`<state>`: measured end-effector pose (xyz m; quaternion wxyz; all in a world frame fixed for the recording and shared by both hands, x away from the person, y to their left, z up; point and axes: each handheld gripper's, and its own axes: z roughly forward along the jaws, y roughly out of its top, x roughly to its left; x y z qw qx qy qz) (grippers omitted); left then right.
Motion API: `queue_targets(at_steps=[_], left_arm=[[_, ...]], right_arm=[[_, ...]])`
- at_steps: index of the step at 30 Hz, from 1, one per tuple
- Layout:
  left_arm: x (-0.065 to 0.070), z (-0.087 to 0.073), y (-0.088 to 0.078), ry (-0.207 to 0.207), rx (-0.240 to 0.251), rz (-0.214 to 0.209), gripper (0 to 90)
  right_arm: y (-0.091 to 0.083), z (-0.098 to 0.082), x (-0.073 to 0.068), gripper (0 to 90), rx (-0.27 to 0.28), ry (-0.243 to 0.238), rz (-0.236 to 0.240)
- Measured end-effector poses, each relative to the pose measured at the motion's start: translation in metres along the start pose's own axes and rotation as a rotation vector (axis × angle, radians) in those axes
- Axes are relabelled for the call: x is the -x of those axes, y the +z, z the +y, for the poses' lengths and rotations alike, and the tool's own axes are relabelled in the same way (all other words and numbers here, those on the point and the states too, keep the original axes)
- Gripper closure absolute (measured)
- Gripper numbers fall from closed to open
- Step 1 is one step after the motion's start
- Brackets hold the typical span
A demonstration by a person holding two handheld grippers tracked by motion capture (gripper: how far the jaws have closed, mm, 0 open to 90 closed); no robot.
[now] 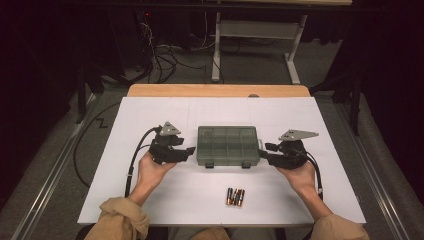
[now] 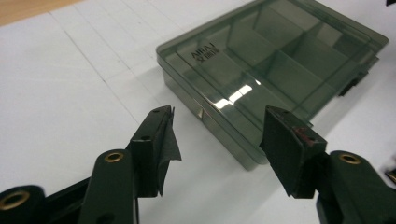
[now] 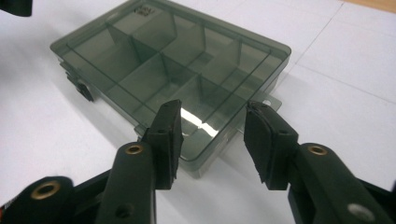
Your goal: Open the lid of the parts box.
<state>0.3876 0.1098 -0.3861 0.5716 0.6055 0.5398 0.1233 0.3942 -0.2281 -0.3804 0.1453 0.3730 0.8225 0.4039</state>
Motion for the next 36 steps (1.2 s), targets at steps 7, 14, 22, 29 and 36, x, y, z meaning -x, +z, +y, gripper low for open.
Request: queue_targets(at_steps=[7, 14, 22, 29, 36], left_arm=[[0.001, 0.001, -0.003, -0.001, -0.029, -0.015, 48.5], [-0.002, -0.001, -0.001, 0.015, -0.081, 0.012, 53.2], [0.001, -0.005, 0.002, 0.027, -0.146, 0.021, 60.9], [0.003, -0.008, 0.002, 0.044, -0.18, 0.035, 69.8], [0.005, -0.013, 0.005, 0.052, -0.219, 0.034, 76.8]], right_arm=[[0.0, 0.004, 0.0, 66.5, -0.063, -0.019, -0.004], [0.001, 0.006, 0.0, 75.4, -0.112, -0.032, -0.006], [0.004, 0.004, 0.0, 87.1, -0.18, -0.061, -0.016], [0.009, 0.002, -0.002, 90.0, -0.237, -0.091, -0.016], [0.01, 0.001, -0.004, 90.0, -0.269, -0.105, -0.019]])
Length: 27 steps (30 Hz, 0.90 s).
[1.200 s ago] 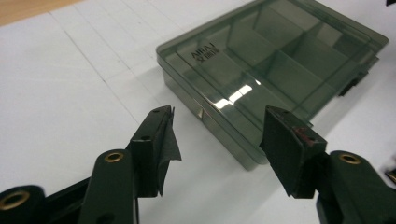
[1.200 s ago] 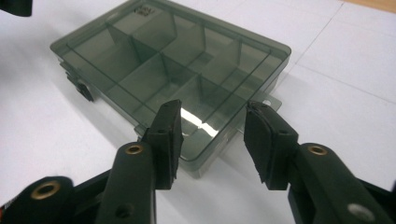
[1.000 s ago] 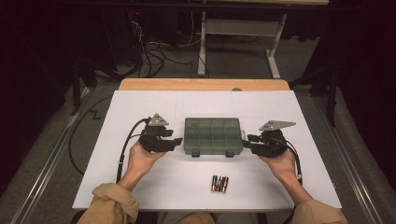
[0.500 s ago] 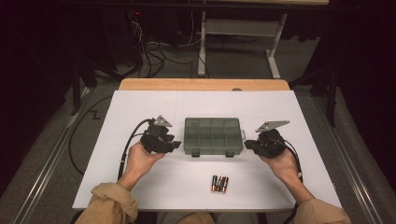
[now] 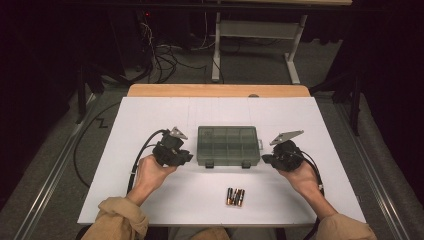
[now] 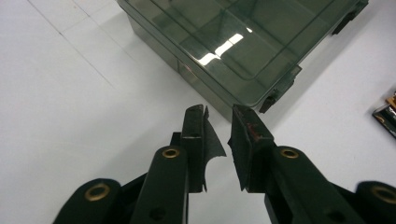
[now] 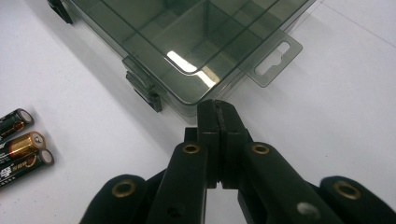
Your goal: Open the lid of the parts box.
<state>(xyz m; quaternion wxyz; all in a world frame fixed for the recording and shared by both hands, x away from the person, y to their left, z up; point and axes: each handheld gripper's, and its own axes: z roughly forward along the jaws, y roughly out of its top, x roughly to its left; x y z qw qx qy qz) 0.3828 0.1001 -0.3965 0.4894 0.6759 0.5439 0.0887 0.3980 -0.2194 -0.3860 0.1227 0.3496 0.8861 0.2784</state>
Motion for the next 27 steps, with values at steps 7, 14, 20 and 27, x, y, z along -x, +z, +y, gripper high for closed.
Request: queue_targets(at_steps=[7, 14, 20, 27], left_arm=[[0.005, -0.007, 0.004, 0.026, -0.03, 0.001, 81.9], [0.007, -0.011, 0.008, 0.046, -0.055, 0.008, 84.0], [0.007, -0.013, 0.011, 0.042, -0.065, 0.018, 84.1], [0.008, -0.014, 0.014, 0.034, -0.071, 0.023, 84.0]], right_arm=[[0.002, 0.0, 0.0, 90.0, -0.017, -0.006, 0.005], [0.004, -0.001, -0.001, 90.0, -0.038, -0.015, 0.012], [0.007, -0.001, -0.004, 90.0, -0.056, -0.028, 0.014], [0.008, -0.002, -0.004, 90.0, -0.06, -0.024, 0.022]])
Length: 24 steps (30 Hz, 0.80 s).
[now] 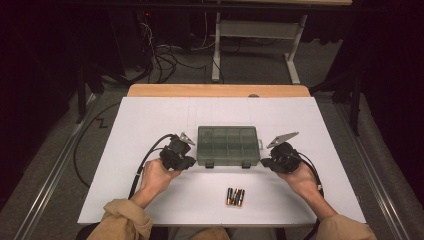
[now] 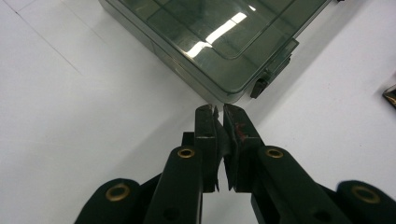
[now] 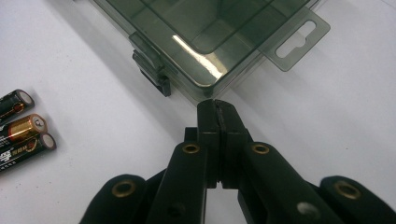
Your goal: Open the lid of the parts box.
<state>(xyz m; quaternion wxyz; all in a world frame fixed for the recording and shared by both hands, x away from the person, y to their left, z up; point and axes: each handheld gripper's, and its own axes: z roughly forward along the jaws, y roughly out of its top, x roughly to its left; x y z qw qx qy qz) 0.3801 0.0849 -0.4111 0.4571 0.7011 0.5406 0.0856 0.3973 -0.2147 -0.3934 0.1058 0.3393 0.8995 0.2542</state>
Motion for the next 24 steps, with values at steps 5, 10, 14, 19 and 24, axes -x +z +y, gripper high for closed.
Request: queue_targets(at_steps=[5, 10, 14, 19, 24], left_arm=[[0.0004, -0.0006, 0.0022, -0.002, -0.005, 0.007, 84.0], [0.0011, -0.0008, 0.004, -0.008, -0.013, 0.007, 83.7], [0.001, 0.0003, 0.0037, -0.017, -0.007, 0.007, 83.7], [0.0017, 0.002, 0.0017, -0.02, 0.002, 0.003, 83.4], [0.003, 0.0046, 0.0005, -0.021, 0.018, 0.01, 80.4]], right_arm=[[0.0013, -0.0004, -0.0009, 90.0, -0.002, 0.0, 0.004], [0.0004, -0.0004, -0.0001, 90.0, 0.009, -0.001, 0.008], [-0.0008, -0.0006, 0.0003, 90.0, 0.015, 0.007, 0.009], [-0.0025, -0.0007, 0.001, 90.0, 0.025, 0.004, 0.013], [-0.0066, 0.0004, 0.0016, 90.0, 0.052, 0.016, 0.012]])
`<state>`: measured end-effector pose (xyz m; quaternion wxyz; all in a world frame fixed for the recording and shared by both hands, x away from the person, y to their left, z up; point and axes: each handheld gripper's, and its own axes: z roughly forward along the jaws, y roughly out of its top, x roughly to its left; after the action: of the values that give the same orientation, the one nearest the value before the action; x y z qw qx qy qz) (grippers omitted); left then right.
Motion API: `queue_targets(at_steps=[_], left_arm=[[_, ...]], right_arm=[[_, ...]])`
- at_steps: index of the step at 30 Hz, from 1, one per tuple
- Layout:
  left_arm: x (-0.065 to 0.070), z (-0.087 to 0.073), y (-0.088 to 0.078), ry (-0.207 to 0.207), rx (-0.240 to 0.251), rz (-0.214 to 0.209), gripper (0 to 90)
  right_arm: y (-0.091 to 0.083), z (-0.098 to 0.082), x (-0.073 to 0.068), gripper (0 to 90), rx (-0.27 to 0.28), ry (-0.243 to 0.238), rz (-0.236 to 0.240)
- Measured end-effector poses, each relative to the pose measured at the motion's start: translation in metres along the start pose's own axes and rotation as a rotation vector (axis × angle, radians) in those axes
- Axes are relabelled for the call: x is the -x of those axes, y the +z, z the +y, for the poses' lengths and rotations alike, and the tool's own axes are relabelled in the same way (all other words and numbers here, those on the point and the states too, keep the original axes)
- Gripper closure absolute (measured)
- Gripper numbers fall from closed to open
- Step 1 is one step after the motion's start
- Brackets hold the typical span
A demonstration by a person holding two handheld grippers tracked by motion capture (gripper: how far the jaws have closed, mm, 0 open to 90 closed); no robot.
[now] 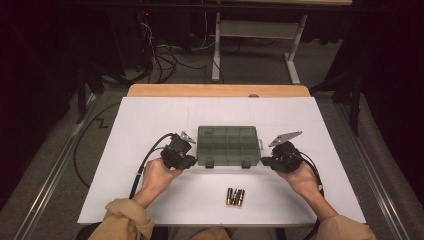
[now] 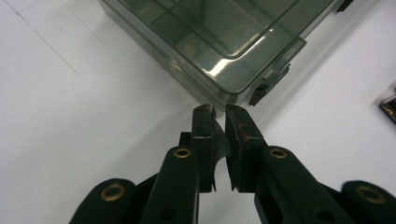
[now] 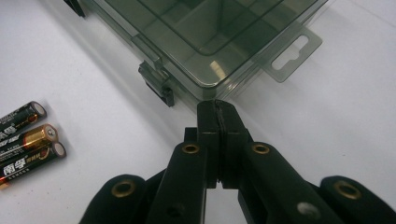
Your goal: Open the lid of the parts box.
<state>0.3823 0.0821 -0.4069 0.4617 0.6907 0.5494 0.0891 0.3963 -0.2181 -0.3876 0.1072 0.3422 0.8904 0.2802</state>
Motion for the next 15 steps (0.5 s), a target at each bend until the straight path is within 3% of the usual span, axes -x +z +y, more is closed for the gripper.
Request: queue_targets(at_steps=[7, 15], left_arm=[[0.005, 0.004, 0.001, 0.019, 0.018, 0.015, 76.1], [0.013, 0.011, 0.005, 0.035, 0.043, 0.05, 63.4]], right_arm=[[-0.01, 0.006, 0.002, 90.0, 0.029, 0.003, -0.006], [-0.016, 0.011, 0.003, 90.0, 0.057, 0.018, 0.001]])
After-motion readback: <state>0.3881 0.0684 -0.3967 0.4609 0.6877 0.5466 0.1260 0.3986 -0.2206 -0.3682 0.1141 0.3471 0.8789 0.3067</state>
